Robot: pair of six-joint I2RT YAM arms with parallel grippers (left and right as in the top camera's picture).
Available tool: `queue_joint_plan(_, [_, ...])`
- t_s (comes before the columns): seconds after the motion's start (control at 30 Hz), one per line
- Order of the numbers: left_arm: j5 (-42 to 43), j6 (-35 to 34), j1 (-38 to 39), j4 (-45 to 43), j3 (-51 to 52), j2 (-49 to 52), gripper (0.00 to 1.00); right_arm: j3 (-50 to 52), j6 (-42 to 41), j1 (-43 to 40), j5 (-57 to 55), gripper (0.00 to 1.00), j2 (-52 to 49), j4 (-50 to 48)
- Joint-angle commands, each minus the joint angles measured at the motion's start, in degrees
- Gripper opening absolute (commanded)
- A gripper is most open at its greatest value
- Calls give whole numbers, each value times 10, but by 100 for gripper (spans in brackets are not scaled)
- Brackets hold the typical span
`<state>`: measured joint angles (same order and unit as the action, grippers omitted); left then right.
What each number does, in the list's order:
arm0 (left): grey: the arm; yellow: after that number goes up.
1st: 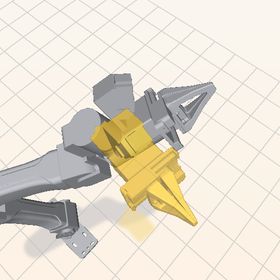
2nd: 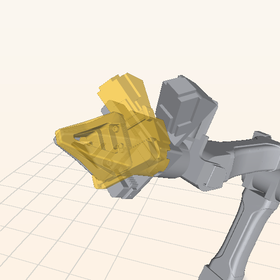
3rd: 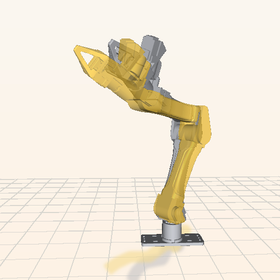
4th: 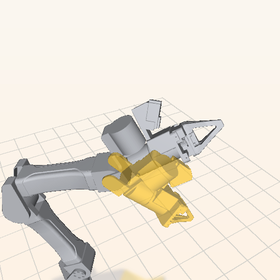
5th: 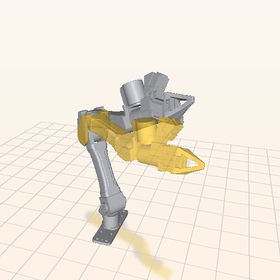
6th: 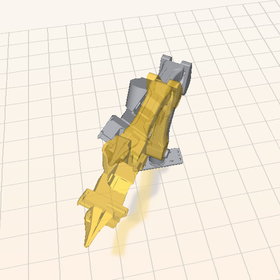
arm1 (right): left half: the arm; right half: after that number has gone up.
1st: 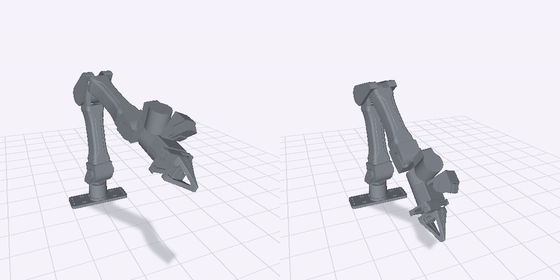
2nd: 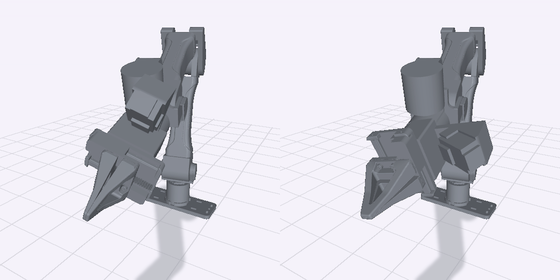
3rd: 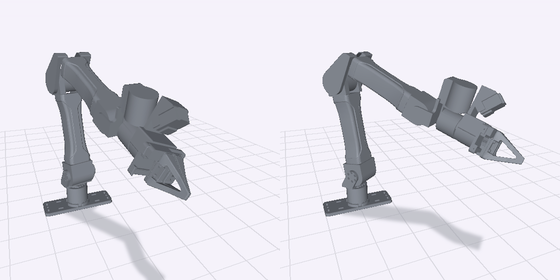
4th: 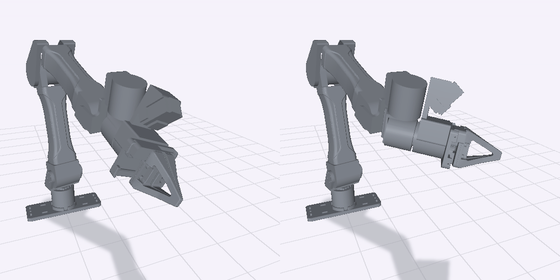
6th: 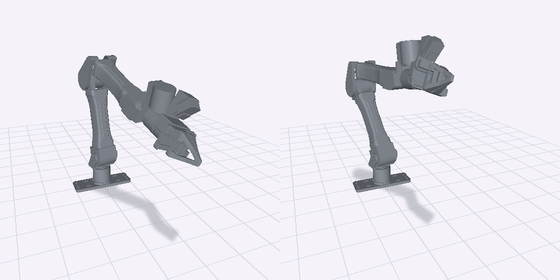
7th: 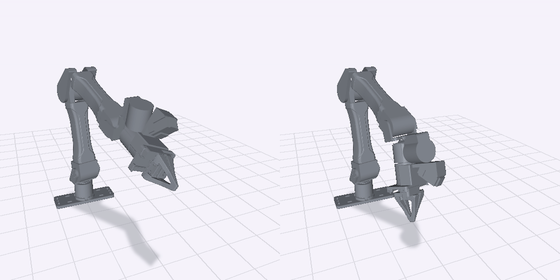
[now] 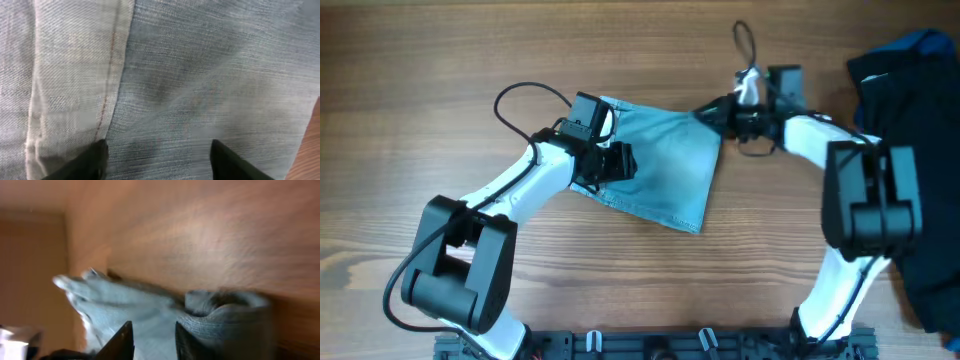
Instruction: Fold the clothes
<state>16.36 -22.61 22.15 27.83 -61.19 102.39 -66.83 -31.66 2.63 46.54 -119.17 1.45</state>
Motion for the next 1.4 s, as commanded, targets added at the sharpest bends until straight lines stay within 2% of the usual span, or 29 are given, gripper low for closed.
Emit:
queue_joint_plan(0.0, [-10, 31, -3, -5, -5, 7, 75, -26, 5, -48, 35, 62, 94, 12])
queue_joint_plan(0.07, [-26, 31, -3, -9, -5, 7, 77, -26, 24, -56, 30, 77, 139, 49])
queue_joint_plan(0.13, [-45, 33, -6, -26, -6, 7, 80, -26, 54, -60, -6, 90, 197, 132])
queue_joint_plan(0.23, [-44, 41, -27, -35, -21, 7, 81, -26, 113, -60, -54, 99, 248, 247])
queue_joint_plan(0.4, [-38, 94, -63, -8, -67, 0, 82, -11, 214, -60, -70, 99, 257, 374])
queue_joint_plan(0.5, [-35, 112, -80, -3, -77, 0, 84, 1, 228, -60, -99, 99, 257, 397])
queue_joint_plan(0.57, [-2, 150, -96, -2, -77, 7, 90, 2, 235, -60, -111, 100, 257, 415])
queue_joint_plan(0.77, [42, 181, -116, 1, -77, 48, 96, 2, 242, -60, -110, 99, 257, 429])
queue_joint_plan(0.8, [47, 191, -116, 0, -77, 55, 99, 2, 242, -60, -110, 99, 257, 432])
queue_joint_plan(1.2, [137, 208, -113, 2, -77, 124, 100, 2, 242, -60, -110, 99, 257, 443])
queue_joint_plan(1.23, [146, 208, -113, 2, -77, 126, 99, 2, 242, -60, -110, 99, 257, 443])
queue_joint_plan(1.37, [157, 207, -99, 9, -77, 131, 79, 2, 242, -60, -110, 100, 257, 443])
